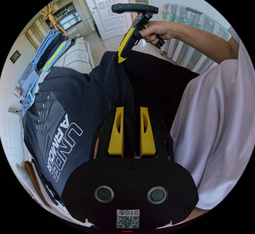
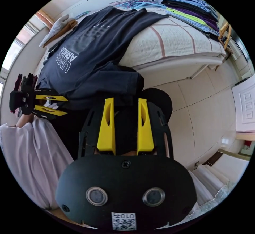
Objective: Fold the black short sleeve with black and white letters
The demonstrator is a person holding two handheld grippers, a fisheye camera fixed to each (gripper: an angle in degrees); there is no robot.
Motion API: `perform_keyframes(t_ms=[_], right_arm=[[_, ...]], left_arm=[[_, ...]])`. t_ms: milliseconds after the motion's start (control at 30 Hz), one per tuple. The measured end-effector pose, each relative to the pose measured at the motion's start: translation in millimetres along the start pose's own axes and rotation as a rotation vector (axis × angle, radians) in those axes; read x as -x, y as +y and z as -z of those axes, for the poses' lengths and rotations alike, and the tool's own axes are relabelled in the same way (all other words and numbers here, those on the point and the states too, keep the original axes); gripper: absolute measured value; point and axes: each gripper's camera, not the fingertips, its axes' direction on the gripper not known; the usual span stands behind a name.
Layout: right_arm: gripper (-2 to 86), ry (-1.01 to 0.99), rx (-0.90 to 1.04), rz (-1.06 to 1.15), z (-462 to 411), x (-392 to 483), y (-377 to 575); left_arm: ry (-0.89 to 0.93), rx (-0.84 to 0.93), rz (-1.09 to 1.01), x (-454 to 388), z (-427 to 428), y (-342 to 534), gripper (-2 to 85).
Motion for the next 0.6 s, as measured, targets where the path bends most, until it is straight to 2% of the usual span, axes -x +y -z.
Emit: perform_keyframes(t_ms=[67, 267, 467, 533, 600], right_arm=[[9.8, -0.049, -0.02, 0.02, -4, -5, -7], [3.9, -0.202, 0.09, 0.108, -9, -9, -17], [3.5, -0.338, -0.103, 0.041, 66, -55, 25], [3.3, -0.396, -0.154, 0.047, 85, -67, 41], [3.3, -0.351, -0.118, 0.027, 84, -73, 49]], left_arm=[[0.02, -0.004, 0.03, 5, 1, 1, 6.5], [0.065, -0.012, 0.092, 18, -1, 4, 3.3], [0.059, -0.001, 0.013, 17, 33, 3, 0.2], [0.105, -0.03, -0.014, 15, 48, 2, 0.0], [0.193, -0.065, -0.066, 11, 62, 0, -0.1]])
